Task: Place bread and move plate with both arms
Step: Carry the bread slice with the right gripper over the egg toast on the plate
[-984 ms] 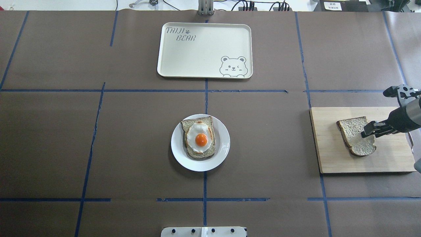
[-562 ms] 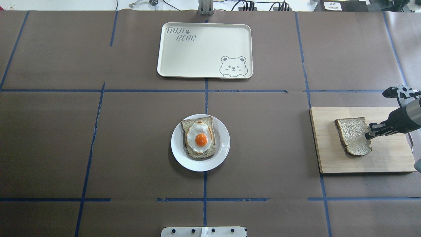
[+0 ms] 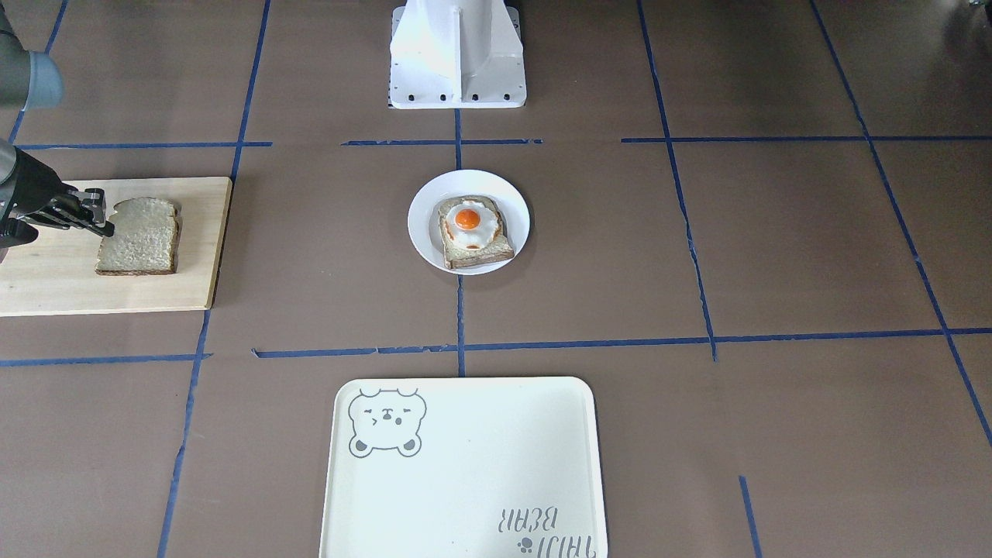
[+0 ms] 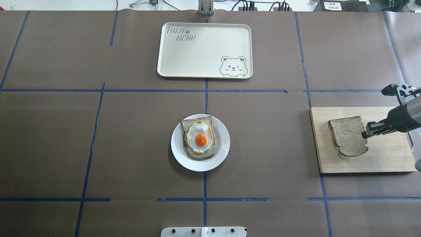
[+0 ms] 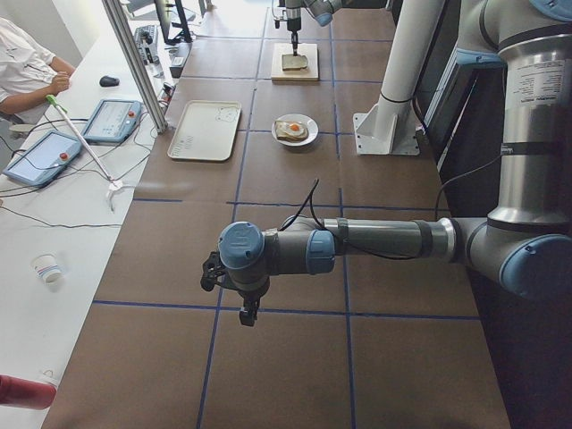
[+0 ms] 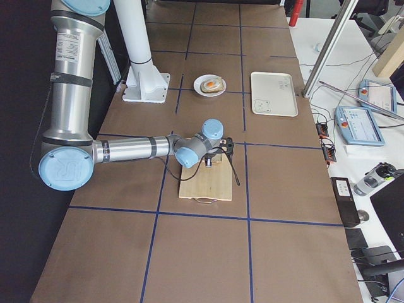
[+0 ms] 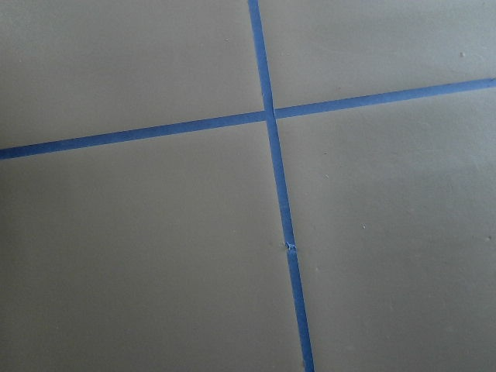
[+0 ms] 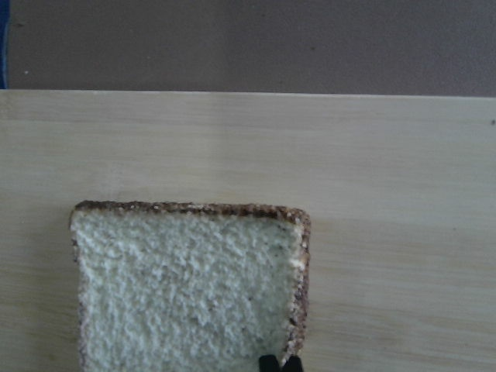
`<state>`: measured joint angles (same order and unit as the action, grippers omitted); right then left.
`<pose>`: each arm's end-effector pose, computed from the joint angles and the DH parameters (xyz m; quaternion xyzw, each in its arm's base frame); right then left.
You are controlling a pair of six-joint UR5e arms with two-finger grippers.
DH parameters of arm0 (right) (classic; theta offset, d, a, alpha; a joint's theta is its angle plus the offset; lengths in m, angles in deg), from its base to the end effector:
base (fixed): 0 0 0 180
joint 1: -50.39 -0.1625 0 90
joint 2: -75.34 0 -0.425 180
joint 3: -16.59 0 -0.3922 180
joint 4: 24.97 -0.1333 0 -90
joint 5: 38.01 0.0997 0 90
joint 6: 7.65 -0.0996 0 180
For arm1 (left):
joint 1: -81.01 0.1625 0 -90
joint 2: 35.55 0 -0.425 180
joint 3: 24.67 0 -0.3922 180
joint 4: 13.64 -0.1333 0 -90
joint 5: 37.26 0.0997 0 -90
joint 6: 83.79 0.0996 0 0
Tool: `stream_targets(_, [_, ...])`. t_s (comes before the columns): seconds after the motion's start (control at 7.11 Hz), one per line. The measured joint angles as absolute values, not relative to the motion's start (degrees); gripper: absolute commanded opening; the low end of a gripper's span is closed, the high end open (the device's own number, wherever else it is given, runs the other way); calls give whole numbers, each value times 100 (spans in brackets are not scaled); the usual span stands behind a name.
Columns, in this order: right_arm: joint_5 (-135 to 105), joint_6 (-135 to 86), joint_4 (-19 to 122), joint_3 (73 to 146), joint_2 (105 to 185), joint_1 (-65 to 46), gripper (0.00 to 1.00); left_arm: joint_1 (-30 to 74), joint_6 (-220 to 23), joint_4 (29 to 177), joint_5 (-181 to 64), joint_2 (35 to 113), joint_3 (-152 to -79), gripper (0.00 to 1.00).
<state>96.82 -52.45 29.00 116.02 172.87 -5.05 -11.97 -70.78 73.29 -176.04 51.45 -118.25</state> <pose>-0.2081 -0.4133 0.5653 0.0010 -0.4694 -0.0454 0.8818 -0.0826 -0.4630 0.6528 0.0378 0.4116 0.0707 0.9078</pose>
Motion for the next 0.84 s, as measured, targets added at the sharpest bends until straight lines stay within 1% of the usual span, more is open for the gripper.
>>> stream_targets(0.28, [9754,-5358,2905,12110,17192,-495,0,-1197,-7078,7329,-17609,5146,-11836,100])
stream_targets(0.42, [9766,-5647,2905,12273,16942,-476,0,-1197,-7078,7329,-17616,5146,-11838,100])
stream_targets(0.7, [9762,-6594,2909,12363,16081,-229,0,-1197,-7078,7329,-17621,5146,-11842,100])
stream_targets(0.84, [9660,-7218,2917,12367,15605,70,0,-1197,-7078,7329,-17622,5146,-11844,100])
